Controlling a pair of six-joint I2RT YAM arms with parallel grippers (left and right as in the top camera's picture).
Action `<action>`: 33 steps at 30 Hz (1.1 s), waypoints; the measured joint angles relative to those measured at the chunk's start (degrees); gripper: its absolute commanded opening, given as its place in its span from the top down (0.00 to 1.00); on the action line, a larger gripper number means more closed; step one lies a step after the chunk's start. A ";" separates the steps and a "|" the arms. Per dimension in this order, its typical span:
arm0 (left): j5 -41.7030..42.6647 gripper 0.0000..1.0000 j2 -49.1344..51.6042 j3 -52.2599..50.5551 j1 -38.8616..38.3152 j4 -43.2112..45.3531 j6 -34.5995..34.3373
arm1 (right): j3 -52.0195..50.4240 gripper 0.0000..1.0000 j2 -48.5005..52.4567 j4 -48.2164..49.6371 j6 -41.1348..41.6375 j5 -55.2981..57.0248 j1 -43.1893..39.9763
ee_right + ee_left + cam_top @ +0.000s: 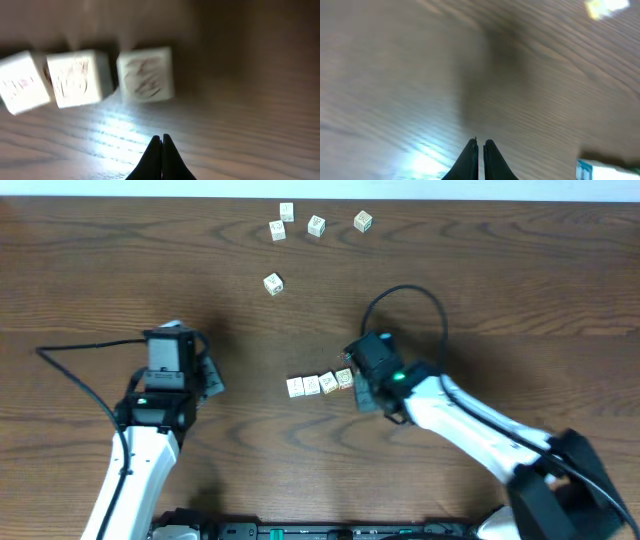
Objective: Lift 5 blocks
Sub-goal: 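Move both grippers to opposite ends of the block row, then lower both grippers and press inward on the row's two ends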
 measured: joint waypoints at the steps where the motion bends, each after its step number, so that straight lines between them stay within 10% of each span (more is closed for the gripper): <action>1: 0.15 0.93 0.00 0.00 -1.27 -0.02 0.07 | 0.02 0.99 -1.09 -0.02 0.00 -0.02 -1.33; 33: 22.56 0.93 22.77 0.00 -10.03 12.13 1.55 | 0.24 0.99 4.92 9.09 -6.60 -11.10 -14.36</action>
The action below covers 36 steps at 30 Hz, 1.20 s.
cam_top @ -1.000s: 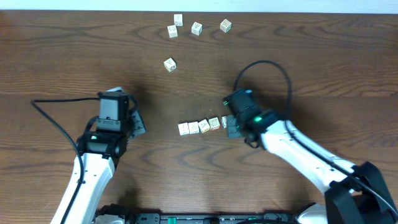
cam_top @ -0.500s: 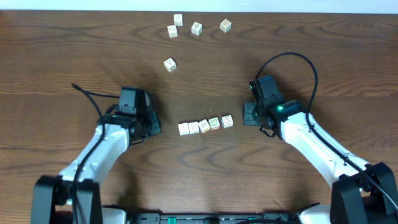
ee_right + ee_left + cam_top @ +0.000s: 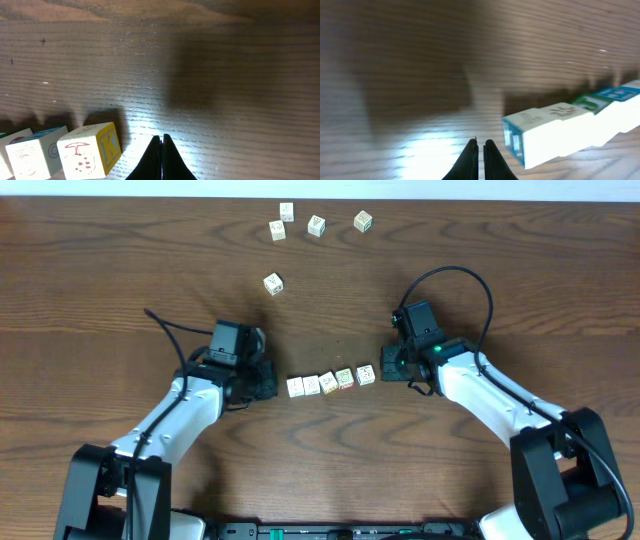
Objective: Lift 5 blocks
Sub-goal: 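Lower both grippers and press inward on the row's two ends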
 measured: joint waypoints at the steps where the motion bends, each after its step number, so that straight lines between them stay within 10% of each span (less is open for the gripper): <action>1: 0.00 0.93 0.02 0.00 -0.55 0.22 0.00 | 0.00 0.99 0.13 0.28 -0.13 -0.44 -0.07; 36: -6.01 0.92 4.20 0.00 -3.48 0.57 -6.38 | 0.00 0.99 2.23 1.01 -1.42 -5.90 -0.28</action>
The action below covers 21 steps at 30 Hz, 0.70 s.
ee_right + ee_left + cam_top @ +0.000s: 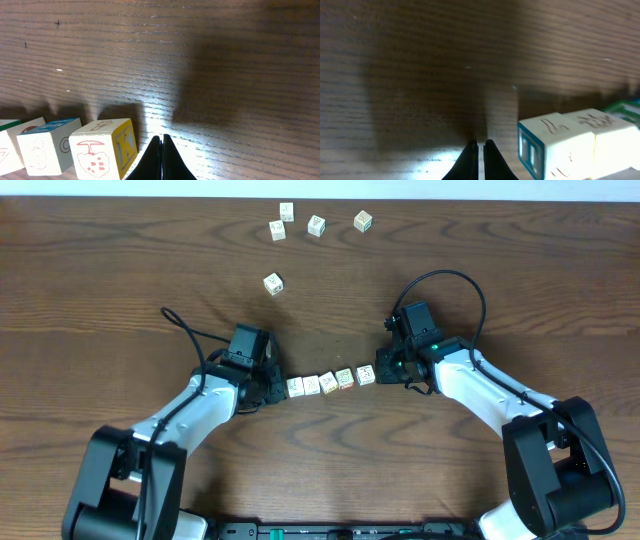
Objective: Lift 5 blocks
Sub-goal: 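Lower both grippers and press inward on the row's two ends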
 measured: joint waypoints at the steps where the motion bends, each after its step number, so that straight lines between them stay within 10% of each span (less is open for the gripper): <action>1: 0.11 0.93 0.37 0.00 0.00 0.31 -0.48 | 0.00 0.99 0.00 0.00 0.00 0.00 -0.02; 21: 7.37 0.93 0.50 0.00 -1.33 2.93 -2.03 | 0.00 0.99 0.02 0.90 -0.26 -2.64 -0.02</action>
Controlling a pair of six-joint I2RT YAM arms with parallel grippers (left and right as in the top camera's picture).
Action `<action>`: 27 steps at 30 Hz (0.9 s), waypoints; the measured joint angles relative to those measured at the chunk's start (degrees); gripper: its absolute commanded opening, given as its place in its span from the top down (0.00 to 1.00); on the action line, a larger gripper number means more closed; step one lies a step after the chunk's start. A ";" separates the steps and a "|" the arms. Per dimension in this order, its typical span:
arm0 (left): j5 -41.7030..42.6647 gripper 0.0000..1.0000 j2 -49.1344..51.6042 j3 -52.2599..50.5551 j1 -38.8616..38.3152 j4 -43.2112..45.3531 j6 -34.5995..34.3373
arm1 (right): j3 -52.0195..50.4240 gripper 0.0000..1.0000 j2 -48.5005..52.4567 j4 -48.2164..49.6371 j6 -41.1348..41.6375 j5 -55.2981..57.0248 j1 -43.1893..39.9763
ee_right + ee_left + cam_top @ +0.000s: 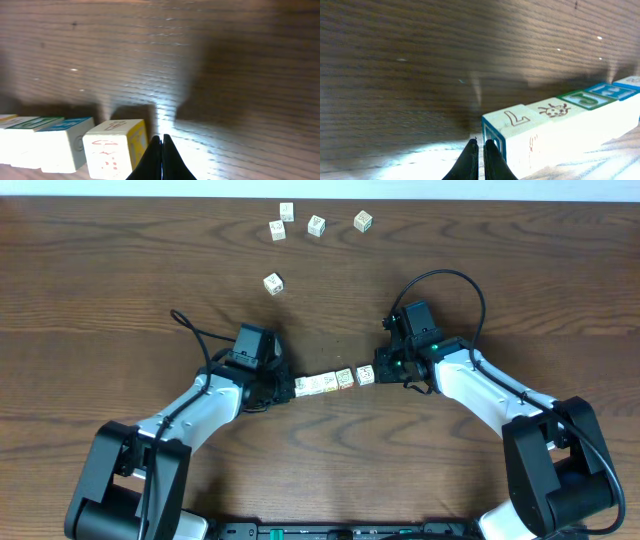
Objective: Lift 5 blocks
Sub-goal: 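Lower both grippers and press inward on the row's two ends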
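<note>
Five white picture blocks lie in one tight row (333, 381) at the table's middle, tilted up to the right. My left gripper (287, 387) is shut, its tips (478, 142) touching the blue-framed end face of the leftmost block (512, 131). My right gripper (381, 371) is shut too, its tips (161, 138) against the yellow side of the rightmost block (116, 149). The row sits squeezed between both grippers. Whether it is off the wood cannot be told.
Several loose blocks lie at the back: one (273, 283) behind the left arm, and others (287, 211), (278, 229), (316, 225), (363, 221) near the far edge. Black cables loop over both arms. Bare wood (330, 460) lies in front of the row.
My left gripper has moved right against the row's left end, and the blocks stand closer together. My right gripper has closed onto the rightmost block's side.
First the right gripper sat behind the row's right end and the left arm was far off to the left. Then the grippers stood at either end with gaps, five blocks in line. Both came nearer, and now both touch the row's ends.
</note>
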 measured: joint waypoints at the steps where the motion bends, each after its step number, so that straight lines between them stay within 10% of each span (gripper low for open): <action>1: 0.13 0.93 0.00 0.00 -0.20 0.00 0.00 | 0.00 0.99 0.00 0.00 -0.02 -0.63 0.00; 27: -0.28 0.93 0.00 0.00 -0.26 -0.02 0.28 | 0.00 0.99 0.00 -0.92 1.29 -3.30 3.19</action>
